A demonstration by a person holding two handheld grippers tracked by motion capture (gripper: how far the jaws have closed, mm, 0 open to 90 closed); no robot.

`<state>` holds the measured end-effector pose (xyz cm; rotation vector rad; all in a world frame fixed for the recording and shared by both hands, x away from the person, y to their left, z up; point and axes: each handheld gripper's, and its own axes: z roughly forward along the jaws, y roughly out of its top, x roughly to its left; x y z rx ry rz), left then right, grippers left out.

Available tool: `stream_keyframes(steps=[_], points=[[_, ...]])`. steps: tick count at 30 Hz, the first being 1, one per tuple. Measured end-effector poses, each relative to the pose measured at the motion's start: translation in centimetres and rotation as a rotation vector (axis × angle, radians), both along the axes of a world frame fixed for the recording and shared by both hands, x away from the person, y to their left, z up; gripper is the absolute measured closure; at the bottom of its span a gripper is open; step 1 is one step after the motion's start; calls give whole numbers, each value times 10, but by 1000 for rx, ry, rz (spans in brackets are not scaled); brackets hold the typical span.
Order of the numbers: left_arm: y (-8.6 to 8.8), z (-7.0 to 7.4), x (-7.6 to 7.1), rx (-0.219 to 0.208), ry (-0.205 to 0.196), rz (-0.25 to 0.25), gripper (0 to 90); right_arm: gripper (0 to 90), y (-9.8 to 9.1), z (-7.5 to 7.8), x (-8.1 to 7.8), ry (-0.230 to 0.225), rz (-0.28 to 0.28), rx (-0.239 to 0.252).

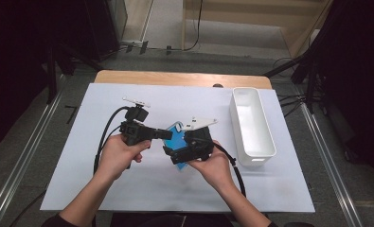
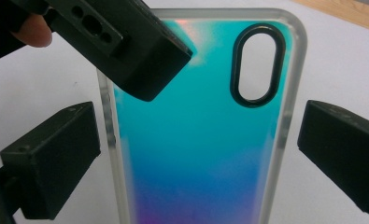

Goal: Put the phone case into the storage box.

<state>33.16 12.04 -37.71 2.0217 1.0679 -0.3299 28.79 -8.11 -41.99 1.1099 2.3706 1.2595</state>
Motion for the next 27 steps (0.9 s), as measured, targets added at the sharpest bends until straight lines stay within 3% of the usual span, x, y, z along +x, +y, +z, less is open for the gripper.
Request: stream_keyframes(steps=[8, 13, 17, 27], points=[[-5, -2, -2, -7, -13, 2, 792, 0, 4, -1, 0, -8, -11, -9], [-6, -3, -3, -7, -7, 7, 791, 66, 1, 1, -1, -29, -19, -7], [-7, -3, -3, -9, -25, 3, 790, 140, 0, 1, -1, -41, -7, -4], [-7, -4, -3, -7, -17, -1, 789, 150, -1, 2, 0, -30, 4, -14]])
